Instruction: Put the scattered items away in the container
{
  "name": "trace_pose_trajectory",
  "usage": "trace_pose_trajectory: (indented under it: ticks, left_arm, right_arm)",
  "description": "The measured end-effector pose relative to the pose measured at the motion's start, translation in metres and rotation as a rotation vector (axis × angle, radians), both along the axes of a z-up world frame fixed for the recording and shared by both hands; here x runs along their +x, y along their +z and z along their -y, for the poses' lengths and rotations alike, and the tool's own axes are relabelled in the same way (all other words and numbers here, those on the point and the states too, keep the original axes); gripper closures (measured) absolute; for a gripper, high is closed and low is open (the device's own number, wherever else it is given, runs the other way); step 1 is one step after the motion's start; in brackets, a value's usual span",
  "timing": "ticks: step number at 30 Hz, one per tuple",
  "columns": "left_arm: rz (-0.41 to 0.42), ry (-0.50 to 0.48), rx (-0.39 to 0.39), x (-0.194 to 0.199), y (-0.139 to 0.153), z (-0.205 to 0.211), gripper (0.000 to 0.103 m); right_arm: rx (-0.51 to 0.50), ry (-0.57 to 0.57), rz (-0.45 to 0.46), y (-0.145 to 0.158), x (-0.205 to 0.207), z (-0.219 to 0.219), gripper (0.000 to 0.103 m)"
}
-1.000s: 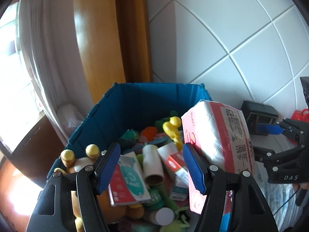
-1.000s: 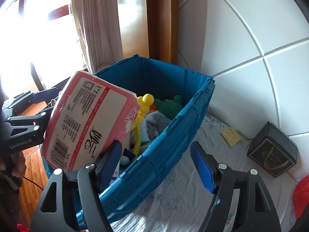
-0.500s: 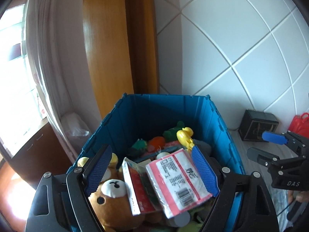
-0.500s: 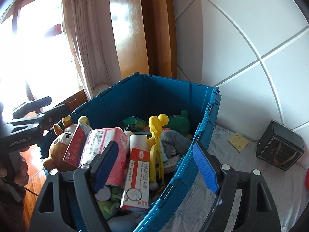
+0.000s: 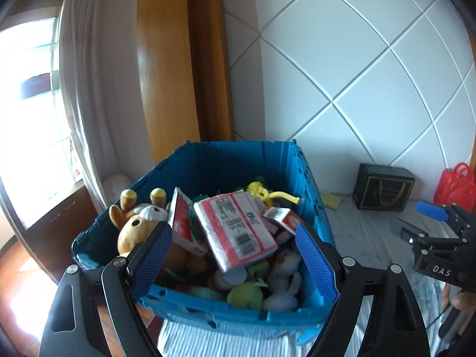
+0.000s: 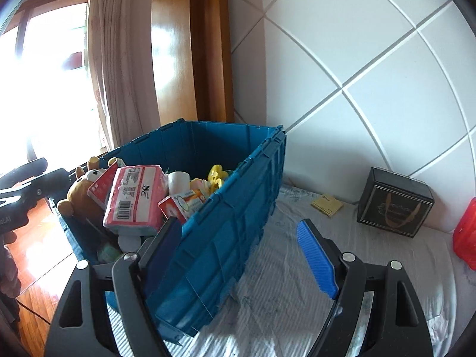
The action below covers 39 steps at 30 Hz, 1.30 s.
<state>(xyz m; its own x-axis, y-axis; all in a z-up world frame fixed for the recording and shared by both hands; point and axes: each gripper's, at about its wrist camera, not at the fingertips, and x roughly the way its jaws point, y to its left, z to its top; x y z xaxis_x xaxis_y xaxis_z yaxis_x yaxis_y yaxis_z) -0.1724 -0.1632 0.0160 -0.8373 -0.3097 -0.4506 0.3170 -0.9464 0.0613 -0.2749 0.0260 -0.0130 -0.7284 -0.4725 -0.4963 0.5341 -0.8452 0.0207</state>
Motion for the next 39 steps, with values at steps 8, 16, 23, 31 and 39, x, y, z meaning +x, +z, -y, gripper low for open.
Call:
trace_pose_trajectory:
  ticks: [8, 16, 23, 31, 39]
  left_arm:
    - [-0.018, 0.017, 0.004, 0.058, -0.020, -0.064, 0.017]
    - [-0.034, 0.000, 0.009, 0.098, -0.030, -0.106, 0.017]
    - [-0.081, -0.036, -0.031, 0.126, -0.019, -0.113, 0.015]
    - [-0.095, -0.106, -0.067, 0.149, -0.012, -0.103, 0.008]
    - [-0.086, -0.162, -0.068, 0.161, -0.018, -0.097, 0.006]
  right_arm:
    - [0.019, -0.031, -0.008, -0.023, 0.055, -0.068, 0.022]
    - [0.014, -0.063, -0.035, -0.030, 0.108, -0.111, 0.022]
    - [-0.003, -0.129, -0.090, -0.020, 0.148, -0.131, 0.022]
    - [-0.013, -0.224, -0.088, -0.019, 0.180, -0.132, 0.022]
    - [0.005, -0.260, -0.047, -0.037, 0.204, -0.114, 0.022]
